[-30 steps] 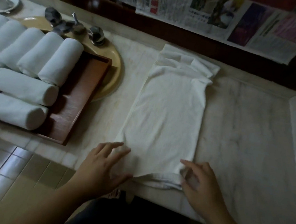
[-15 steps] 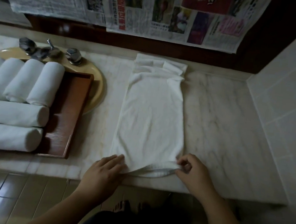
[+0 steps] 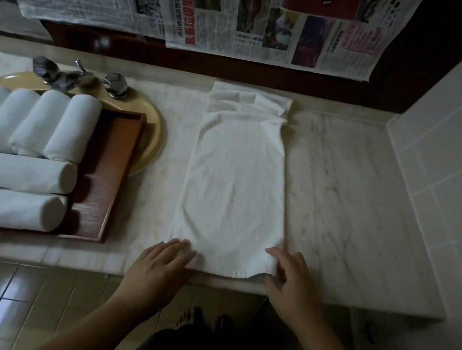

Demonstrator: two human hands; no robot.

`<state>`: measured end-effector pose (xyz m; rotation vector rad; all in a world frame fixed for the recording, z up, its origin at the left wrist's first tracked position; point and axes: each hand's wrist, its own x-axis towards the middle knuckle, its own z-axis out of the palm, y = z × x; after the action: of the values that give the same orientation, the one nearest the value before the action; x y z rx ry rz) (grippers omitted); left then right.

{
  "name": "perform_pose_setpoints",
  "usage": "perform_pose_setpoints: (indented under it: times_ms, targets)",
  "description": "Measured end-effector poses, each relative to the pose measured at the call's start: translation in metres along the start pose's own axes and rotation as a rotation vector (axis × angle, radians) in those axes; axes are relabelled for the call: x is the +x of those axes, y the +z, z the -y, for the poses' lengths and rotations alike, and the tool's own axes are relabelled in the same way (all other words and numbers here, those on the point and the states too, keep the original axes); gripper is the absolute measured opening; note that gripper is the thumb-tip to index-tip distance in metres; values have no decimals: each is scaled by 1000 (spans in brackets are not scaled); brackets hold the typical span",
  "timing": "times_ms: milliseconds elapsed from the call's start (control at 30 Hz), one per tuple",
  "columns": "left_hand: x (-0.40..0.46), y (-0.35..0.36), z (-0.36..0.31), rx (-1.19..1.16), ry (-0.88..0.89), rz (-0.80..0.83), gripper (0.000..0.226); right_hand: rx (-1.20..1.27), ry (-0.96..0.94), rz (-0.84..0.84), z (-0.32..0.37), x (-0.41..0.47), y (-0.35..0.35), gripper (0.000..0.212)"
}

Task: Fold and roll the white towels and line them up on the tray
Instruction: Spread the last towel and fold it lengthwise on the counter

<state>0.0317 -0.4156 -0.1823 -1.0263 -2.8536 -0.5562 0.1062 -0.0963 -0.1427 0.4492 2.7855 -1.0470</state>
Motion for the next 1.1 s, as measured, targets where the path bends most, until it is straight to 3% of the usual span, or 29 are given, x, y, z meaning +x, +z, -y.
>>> perform_pose_setpoints:
  times_ms: [133,267,333,467,600,733,833,933,1100]
  targets:
    - [-5,-4,-4,38,22,-30,31,-348,-198,-18,-23,-17,-2,45]
    - [-12,-7,-8,40,50,-48,29,-606,-215,39,-41,-37,-3,67]
    - [-15,-7,-12,32,47,-37,37,-591,-228,20,-35,-36,-3,73]
    - [-12,2,-26,117,-89,121,80,-547,-346,85,-8,-17,4,77]
    - [-16,8,-29,169,-75,237,79,-650,-280,187,-26,-10,15,77]
    - [-17,8,-30,177,-102,270,81,-666,-185,180,-32,-16,11,75]
    - [-8,9,-46,125,-217,249,82,-585,-110,112,-13,-10,12,66]
    - [23,5,-68,63,-390,223,88,-469,-176,18,21,16,16,61]
    - [52,10,-68,28,-517,316,113,-548,-159,147,26,58,39,68]
